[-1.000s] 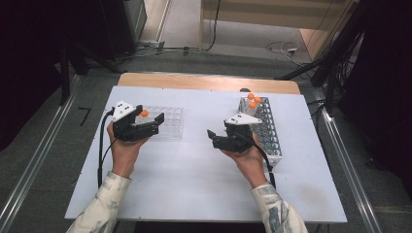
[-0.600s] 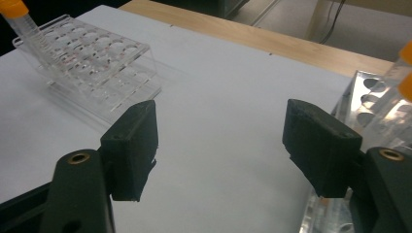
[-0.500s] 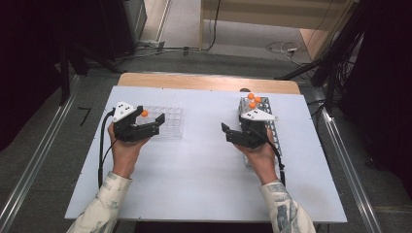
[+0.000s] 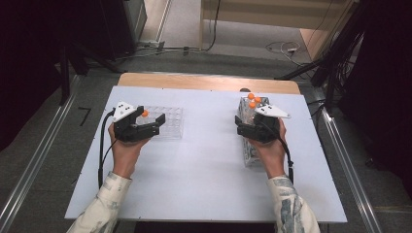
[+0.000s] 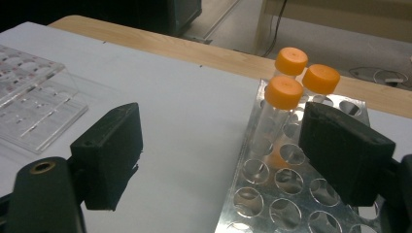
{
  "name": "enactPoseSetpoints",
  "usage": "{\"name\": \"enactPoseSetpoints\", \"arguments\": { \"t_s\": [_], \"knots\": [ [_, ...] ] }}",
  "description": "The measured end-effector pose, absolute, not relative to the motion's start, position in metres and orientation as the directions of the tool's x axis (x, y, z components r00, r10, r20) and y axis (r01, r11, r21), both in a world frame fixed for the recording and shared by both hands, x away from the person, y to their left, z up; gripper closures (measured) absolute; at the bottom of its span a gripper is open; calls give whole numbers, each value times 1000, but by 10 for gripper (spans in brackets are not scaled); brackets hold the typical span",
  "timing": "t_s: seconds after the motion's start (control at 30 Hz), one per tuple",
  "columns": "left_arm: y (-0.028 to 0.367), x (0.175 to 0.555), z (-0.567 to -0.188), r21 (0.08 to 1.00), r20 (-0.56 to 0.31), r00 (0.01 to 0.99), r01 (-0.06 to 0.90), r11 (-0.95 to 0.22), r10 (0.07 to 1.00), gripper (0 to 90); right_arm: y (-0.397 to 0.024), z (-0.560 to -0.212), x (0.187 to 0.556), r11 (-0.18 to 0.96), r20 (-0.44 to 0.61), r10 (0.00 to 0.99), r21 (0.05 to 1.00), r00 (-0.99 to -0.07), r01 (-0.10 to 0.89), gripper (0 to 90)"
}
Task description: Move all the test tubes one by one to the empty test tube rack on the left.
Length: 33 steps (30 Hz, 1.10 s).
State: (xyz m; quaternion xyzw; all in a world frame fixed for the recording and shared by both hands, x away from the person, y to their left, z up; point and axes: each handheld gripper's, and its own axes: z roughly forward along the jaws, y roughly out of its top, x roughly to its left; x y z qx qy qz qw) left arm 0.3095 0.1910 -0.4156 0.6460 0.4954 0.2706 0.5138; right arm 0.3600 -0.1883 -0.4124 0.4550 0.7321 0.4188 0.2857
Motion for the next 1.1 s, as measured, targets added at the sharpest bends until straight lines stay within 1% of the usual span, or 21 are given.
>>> {"name": "enactPoseSetpoints", "arguments": {
  "t_s": [0.2,0.37,0.47,0.53,0.7,0.83,0.93,1.0,1.1],
  "knots": [
    [192,310,-416,932,-159,363,363,18,918,153,-192,-420,375,233,-30,912,858,-409,457,147],
    [192,310,-416,931,-161,364,364,19,918,153,-196,-424,386,227,-22,916,850,-400,475,202],
    [192,310,-416,931,-160,363,365,18,918,153,-202,-428,393,205,13,921,835,-390,511,264],
    [191,310,-416,931,-159,364,364,17,918,153,-204,-428,398,197,27,921,827,-388,526,320],
    [190,310,-416,930,-155,369,368,9,917,153,-203,-426,407,225,10,922,799,-386,557,457],
    [190,310,-416,930,-156,368,368,11,917,153,-201,-429,415,245,1,923,768,-384,592,540],
    [191,310,-417,929,-157,368,369,11,916,153,-199,-430,418,259,-5,920,757,-391,600,599],
    [191,310,-417,928,-157,367,371,10,917,153,-197,-430,420,275,-19,918,750,-396,601,620],
    [190,310,-417,928,-158,368,373,10,916,153,-196,-430,421,267,-16,921,753,-389,601,681]
  ]
}}
